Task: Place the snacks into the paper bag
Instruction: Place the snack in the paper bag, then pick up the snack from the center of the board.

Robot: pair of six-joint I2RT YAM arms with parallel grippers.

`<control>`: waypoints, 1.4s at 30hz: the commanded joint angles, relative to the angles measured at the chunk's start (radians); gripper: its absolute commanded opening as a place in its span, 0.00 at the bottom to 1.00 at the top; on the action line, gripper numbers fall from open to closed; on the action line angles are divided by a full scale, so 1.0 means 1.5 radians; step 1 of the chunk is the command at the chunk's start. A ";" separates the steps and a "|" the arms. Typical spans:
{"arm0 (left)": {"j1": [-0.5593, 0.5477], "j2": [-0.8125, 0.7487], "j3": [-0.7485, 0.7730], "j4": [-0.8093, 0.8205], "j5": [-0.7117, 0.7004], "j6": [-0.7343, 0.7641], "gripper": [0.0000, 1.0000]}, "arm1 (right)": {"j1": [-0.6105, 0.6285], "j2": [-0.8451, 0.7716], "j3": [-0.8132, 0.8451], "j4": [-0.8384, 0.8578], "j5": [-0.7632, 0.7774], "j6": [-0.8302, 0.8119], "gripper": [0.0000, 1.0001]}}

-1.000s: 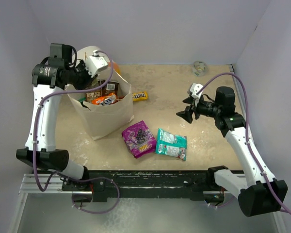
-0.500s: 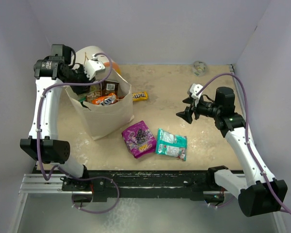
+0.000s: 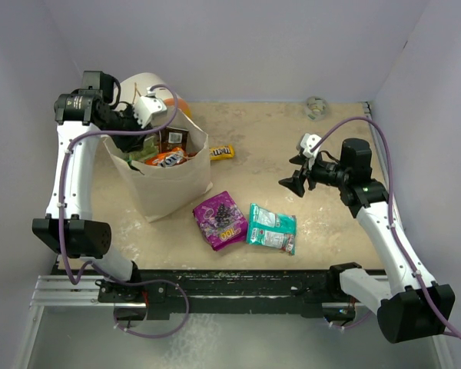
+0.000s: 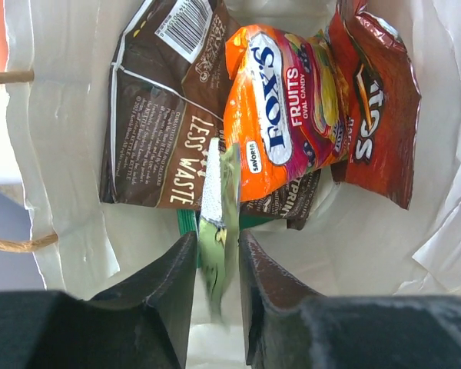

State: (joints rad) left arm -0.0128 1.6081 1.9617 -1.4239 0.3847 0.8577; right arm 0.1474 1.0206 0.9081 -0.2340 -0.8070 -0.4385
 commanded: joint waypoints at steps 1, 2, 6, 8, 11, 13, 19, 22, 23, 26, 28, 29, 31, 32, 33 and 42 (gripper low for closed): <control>0.004 -0.013 0.030 0.014 0.029 0.002 0.34 | -0.004 -0.008 -0.005 0.021 -0.023 -0.012 0.75; 0.004 -0.015 0.029 0.014 0.032 0.003 0.36 | -0.004 -0.008 -0.005 0.021 -0.022 -0.011 0.75; 0.004 -0.018 0.028 0.014 0.028 0.002 0.46 | -0.004 -0.005 -0.006 0.021 -0.021 -0.013 0.76; 0.004 -0.024 0.028 0.017 0.029 0.000 0.52 | -0.004 -0.004 -0.007 0.021 -0.022 -0.013 0.76; 0.004 -0.046 0.024 0.042 0.034 -0.010 0.62 | -0.004 0.000 -0.010 0.020 -0.022 -0.014 0.77; 0.004 -0.065 0.016 0.068 0.037 -0.021 0.69 | -0.003 0.003 -0.013 0.019 -0.024 -0.016 0.79; 0.004 -0.137 -0.037 0.168 0.041 -0.065 0.83 | -0.002 0.036 -0.002 -0.013 -0.036 -0.040 0.80; 0.004 -0.174 -0.072 0.230 0.039 -0.094 0.93 | 0.003 0.068 0.017 -0.050 -0.040 -0.070 0.79; 0.004 -0.188 -0.084 0.252 0.036 -0.108 0.96 | 0.007 0.086 0.025 -0.070 -0.035 -0.085 0.79; 0.004 -0.225 -0.117 0.314 0.032 -0.153 0.99 | 0.024 0.130 0.050 -0.141 -0.009 -0.149 0.79; 0.004 -0.241 -0.131 0.343 0.027 -0.179 0.99 | 0.038 0.161 0.060 -0.177 0.009 -0.181 0.79; 0.004 -0.246 -0.136 0.353 0.026 -0.189 0.99 | 0.044 0.179 0.060 -0.192 0.013 -0.195 0.79; 0.004 -0.257 -0.146 0.370 0.027 -0.208 0.99 | 0.057 0.211 0.077 -0.216 0.019 -0.211 0.79; 0.004 -0.262 -0.153 0.376 0.029 -0.215 0.99 | 0.064 0.227 0.085 -0.223 0.022 -0.217 0.79; 0.004 -0.267 -0.158 0.383 0.031 -0.220 0.99 | 0.071 0.242 0.087 -0.228 0.025 -0.222 0.79; 0.004 -0.310 -0.202 0.420 0.071 -0.266 0.99 | 0.129 0.376 0.118 -0.232 0.028 -0.235 0.80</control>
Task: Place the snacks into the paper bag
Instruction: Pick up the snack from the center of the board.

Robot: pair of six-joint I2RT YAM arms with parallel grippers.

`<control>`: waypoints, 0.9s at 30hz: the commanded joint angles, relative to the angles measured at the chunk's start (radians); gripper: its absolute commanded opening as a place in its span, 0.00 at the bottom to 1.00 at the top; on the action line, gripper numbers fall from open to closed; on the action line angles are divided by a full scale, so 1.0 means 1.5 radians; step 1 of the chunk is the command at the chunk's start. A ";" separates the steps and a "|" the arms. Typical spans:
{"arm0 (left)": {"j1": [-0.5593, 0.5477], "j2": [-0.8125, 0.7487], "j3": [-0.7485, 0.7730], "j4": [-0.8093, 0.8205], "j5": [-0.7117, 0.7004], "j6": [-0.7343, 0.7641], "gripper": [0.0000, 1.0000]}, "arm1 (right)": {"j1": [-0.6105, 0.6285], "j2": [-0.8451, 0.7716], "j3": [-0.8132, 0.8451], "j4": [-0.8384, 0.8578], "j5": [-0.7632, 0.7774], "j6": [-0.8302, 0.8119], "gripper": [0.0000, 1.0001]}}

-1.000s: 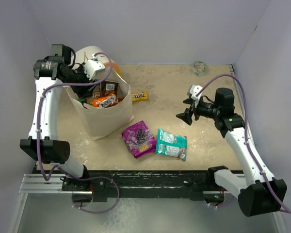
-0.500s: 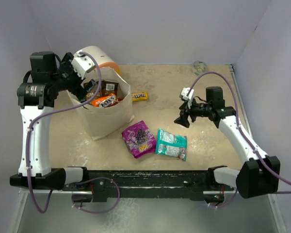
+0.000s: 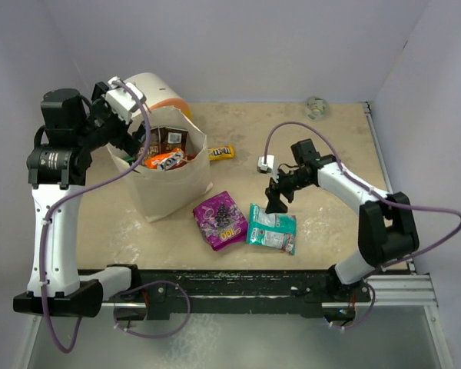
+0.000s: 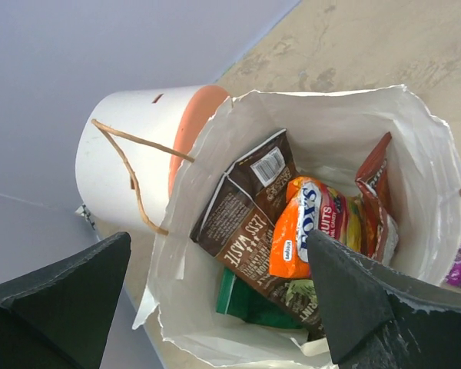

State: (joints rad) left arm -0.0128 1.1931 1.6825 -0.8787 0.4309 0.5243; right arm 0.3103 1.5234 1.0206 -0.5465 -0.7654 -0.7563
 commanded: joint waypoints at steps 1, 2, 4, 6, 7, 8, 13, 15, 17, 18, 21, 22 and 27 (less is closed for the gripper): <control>0.004 -0.040 -0.022 0.062 0.050 -0.051 0.99 | 0.024 0.058 0.051 -0.030 -0.001 -0.028 0.80; 0.004 -0.046 -0.027 0.067 0.056 -0.056 0.99 | 0.028 0.074 0.062 -0.037 -0.002 -0.032 0.80; 0.004 -0.056 -0.034 0.076 0.066 -0.066 0.99 | 0.034 0.104 0.078 -0.051 -0.009 -0.040 0.80; 0.004 -0.063 -0.041 0.085 0.080 -0.076 0.99 | 0.039 0.130 0.090 -0.062 -0.014 -0.045 0.80; 0.004 -0.064 -0.044 0.087 0.087 -0.080 0.99 | 0.042 0.143 0.095 -0.068 -0.015 -0.047 0.80; 0.004 -0.064 -0.046 0.089 0.094 -0.085 0.99 | 0.044 0.154 0.100 -0.074 -0.017 -0.051 0.79; 0.004 -0.061 -0.054 0.095 0.112 -0.099 0.99 | 0.049 0.204 0.116 -0.115 -0.040 -0.078 0.75; 0.004 -0.061 -0.059 0.101 0.116 -0.102 0.99 | 0.050 0.216 0.117 -0.124 -0.051 -0.086 0.74; 0.004 -0.061 -0.064 0.105 0.120 -0.106 0.99 | 0.051 0.226 0.118 -0.130 -0.061 -0.090 0.73; 0.004 -0.061 -0.064 0.106 0.121 -0.108 0.99 | 0.052 0.232 0.119 -0.134 -0.066 -0.092 0.72; 0.004 -0.061 -0.070 0.107 0.123 -0.110 0.99 | 0.052 0.249 0.125 -0.151 -0.086 -0.103 0.69; 0.004 -0.061 -0.072 0.108 0.122 -0.110 0.99 | 0.052 0.254 0.129 -0.160 -0.093 -0.109 0.69; 0.004 -0.064 -0.078 0.109 0.120 -0.106 0.99 | 0.054 0.268 0.141 -0.178 -0.110 -0.117 0.65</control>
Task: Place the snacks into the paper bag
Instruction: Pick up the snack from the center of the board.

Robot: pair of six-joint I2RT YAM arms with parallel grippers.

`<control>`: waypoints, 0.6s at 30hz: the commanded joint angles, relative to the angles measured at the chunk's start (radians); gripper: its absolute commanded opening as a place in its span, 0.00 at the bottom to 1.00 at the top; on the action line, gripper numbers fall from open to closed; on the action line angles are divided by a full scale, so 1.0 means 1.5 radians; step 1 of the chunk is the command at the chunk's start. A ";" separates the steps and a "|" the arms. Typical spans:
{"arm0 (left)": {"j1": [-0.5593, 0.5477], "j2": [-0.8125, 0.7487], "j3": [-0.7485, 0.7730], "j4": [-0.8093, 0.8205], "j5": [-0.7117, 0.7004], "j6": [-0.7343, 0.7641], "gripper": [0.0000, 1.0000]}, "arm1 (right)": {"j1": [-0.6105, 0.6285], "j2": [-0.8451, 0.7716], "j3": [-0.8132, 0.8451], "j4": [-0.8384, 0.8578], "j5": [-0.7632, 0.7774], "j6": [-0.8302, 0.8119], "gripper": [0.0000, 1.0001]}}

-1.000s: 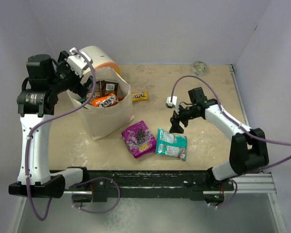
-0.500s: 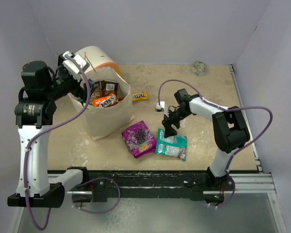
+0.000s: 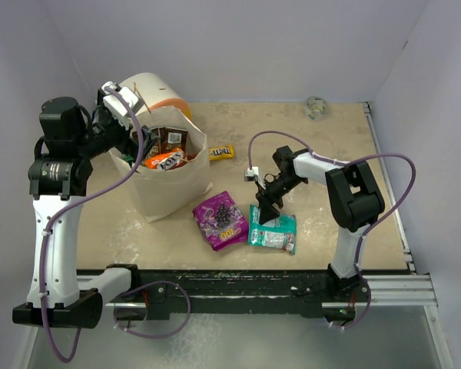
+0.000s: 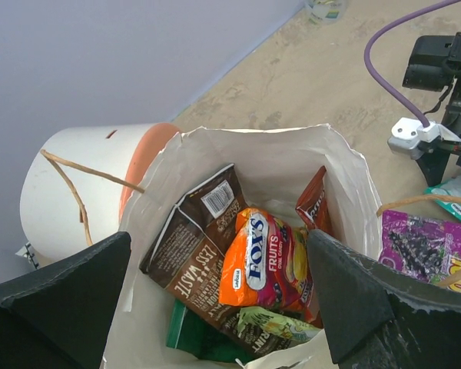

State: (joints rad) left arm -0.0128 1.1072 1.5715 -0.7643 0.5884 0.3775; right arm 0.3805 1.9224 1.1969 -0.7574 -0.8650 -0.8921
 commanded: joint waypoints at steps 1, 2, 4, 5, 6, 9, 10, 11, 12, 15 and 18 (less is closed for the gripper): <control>0.004 -0.007 -0.005 0.033 0.013 -0.007 0.99 | 0.007 0.003 0.024 -0.037 -0.044 -0.026 0.64; 0.004 -0.007 -0.005 0.034 0.013 -0.007 0.99 | 0.007 0.003 0.024 -0.038 -0.044 -0.025 0.64; 0.004 -0.007 -0.007 0.035 0.014 -0.007 0.99 | 0.008 0.006 0.025 -0.037 -0.044 -0.023 0.61; 0.004 -0.005 -0.006 0.035 0.014 -0.007 0.99 | 0.009 0.007 0.027 -0.038 -0.044 -0.024 0.59; 0.004 -0.005 -0.007 0.035 0.013 -0.007 0.99 | 0.009 0.010 0.029 -0.040 -0.045 -0.024 0.58; 0.003 -0.003 -0.006 0.036 0.014 -0.007 0.99 | 0.009 0.017 0.036 -0.054 -0.051 -0.031 0.50; 0.004 -0.002 -0.005 0.036 0.014 -0.007 0.99 | 0.009 0.018 0.039 -0.060 -0.055 -0.034 0.46; 0.004 -0.002 -0.005 0.036 0.015 -0.006 0.99 | 0.009 0.019 0.042 -0.067 -0.058 -0.038 0.43; 0.004 -0.001 -0.003 0.035 0.015 -0.006 0.99 | 0.009 0.019 0.045 -0.073 -0.061 -0.042 0.39; 0.004 -0.001 -0.004 0.034 0.012 -0.005 0.99 | 0.009 0.014 0.048 -0.091 -0.068 -0.046 0.26; 0.004 -0.003 -0.005 0.034 0.012 -0.005 0.99 | 0.009 -0.002 0.051 -0.100 -0.068 -0.049 0.13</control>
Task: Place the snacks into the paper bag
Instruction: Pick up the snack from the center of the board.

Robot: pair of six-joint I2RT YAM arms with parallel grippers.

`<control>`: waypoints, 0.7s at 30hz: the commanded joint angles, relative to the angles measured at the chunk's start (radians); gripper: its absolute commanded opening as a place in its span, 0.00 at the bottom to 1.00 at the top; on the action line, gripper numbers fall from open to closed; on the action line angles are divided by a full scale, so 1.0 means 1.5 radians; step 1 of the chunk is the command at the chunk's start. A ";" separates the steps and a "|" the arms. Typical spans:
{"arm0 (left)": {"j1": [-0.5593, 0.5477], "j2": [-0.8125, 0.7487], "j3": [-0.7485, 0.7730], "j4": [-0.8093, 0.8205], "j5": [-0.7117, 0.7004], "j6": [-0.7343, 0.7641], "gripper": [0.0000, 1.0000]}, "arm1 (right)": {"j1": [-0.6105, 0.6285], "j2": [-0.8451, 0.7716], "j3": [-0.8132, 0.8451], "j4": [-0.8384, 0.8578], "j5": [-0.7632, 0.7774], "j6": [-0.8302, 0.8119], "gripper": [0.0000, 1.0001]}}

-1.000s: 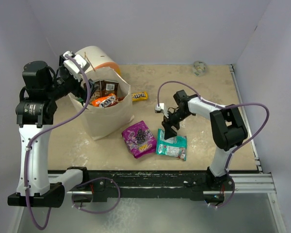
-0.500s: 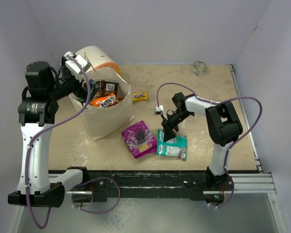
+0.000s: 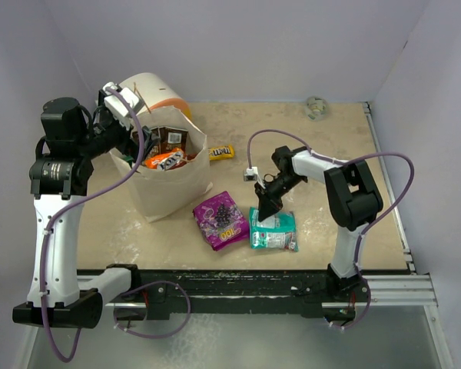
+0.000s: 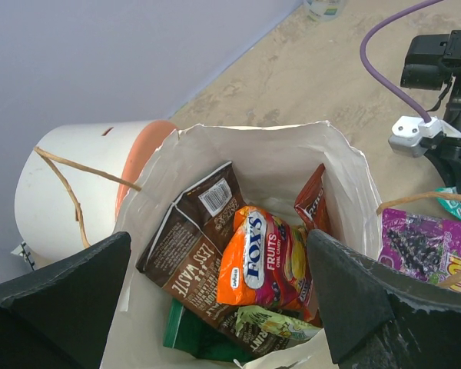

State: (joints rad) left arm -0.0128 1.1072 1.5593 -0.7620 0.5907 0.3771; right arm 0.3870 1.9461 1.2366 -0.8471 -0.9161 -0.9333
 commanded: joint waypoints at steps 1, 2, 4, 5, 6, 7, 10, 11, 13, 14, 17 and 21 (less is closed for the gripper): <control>0.004 -0.005 0.003 0.032 0.011 -0.005 0.99 | 0.004 -0.026 0.025 -0.042 -0.033 -0.021 0.09; 0.004 -0.006 0.002 0.033 0.011 -0.005 0.99 | 0.004 -0.035 0.025 -0.043 -0.032 -0.021 0.05; 0.004 -0.010 0.000 0.035 0.012 -0.005 0.99 | 0.003 -0.053 0.028 -0.045 -0.028 -0.019 0.00; 0.003 -0.011 -0.001 0.036 0.014 -0.005 0.99 | 0.002 -0.062 0.031 -0.047 -0.027 -0.019 0.00; 0.004 -0.012 -0.001 0.035 0.016 -0.005 0.99 | 0.000 -0.072 0.035 -0.053 -0.026 -0.019 0.00; 0.004 -0.012 -0.001 0.035 0.019 -0.006 0.99 | -0.001 -0.082 0.040 -0.055 -0.025 -0.020 0.00; 0.004 -0.013 0.001 0.036 0.031 -0.014 0.99 | -0.011 -0.118 0.059 -0.065 -0.024 -0.013 0.00; 0.003 -0.012 0.003 0.036 0.037 -0.018 0.99 | -0.015 -0.130 0.067 -0.071 -0.024 -0.012 0.00; 0.004 -0.009 0.013 0.035 0.049 -0.028 0.99 | -0.023 -0.155 0.085 -0.078 -0.026 -0.008 0.00; 0.003 -0.005 0.019 0.032 0.057 -0.033 0.99 | -0.027 -0.168 0.096 -0.082 -0.027 -0.005 0.00; 0.003 0.014 0.049 0.011 0.086 -0.052 0.99 | -0.041 -0.212 0.123 -0.077 -0.031 0.009 0.00; 0.002 0.027 0.064 0.008 0.113 -0.069 0.96 | -0.060 -0.284 0.141 -0.018 -0.037 0.085 0.00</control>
State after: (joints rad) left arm -0.0128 1.1378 1.6073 -0.7708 0.6827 0.3229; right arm 0.3222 1.6333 1.3918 -0.9131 -0.9123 -0.9104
